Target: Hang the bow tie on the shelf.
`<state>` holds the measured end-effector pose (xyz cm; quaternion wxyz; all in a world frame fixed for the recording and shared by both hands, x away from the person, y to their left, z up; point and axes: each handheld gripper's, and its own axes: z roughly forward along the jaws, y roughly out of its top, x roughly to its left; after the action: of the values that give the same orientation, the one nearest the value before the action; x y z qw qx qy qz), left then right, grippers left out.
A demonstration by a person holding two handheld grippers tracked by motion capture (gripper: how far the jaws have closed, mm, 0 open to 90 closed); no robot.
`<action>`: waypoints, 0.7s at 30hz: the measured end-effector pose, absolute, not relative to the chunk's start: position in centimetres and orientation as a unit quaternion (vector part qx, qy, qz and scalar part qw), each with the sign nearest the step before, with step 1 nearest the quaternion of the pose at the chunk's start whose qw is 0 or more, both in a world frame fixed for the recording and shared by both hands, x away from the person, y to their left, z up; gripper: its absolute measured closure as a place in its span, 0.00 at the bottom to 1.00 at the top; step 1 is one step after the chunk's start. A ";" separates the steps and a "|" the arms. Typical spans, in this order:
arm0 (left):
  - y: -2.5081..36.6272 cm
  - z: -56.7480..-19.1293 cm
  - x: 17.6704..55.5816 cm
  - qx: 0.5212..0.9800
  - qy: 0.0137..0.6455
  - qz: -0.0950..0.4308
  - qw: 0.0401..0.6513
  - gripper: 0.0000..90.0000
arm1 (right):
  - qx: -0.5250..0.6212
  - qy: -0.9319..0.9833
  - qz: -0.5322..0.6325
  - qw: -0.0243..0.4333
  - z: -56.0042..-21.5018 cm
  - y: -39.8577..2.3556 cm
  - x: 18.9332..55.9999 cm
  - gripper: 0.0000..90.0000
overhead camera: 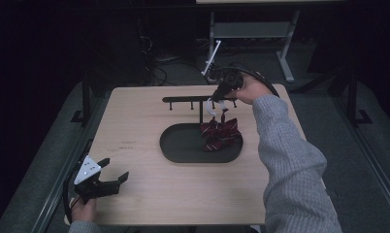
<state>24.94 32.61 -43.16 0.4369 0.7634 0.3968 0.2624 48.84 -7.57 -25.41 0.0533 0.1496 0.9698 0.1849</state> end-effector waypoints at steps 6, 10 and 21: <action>32.6 -43.2 24.9 0.763 0.397 0.263 0.437 0.15 | 0.155 0.969 0.182 0.055 -25.5 -7.9 49.0 0.98; 32.6 -43.2 24.9 0.764 0.397 0.262 0.436 0.15 | 0.158 0.969 0.182 0.056 -25.6 -8.0 49.1 0.97; 32.6 -43.1 24.9 0.764 0.397 0.262 0.436 0.15 | 0.163 0.969 0.176 0.055 -26.0 -8.0 49.3 0.97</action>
<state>24.91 32.58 -43.14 0.4364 0.7637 0.3969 0.2621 49.31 -8.00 -26.03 0.0552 0.1635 0.9691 0.1761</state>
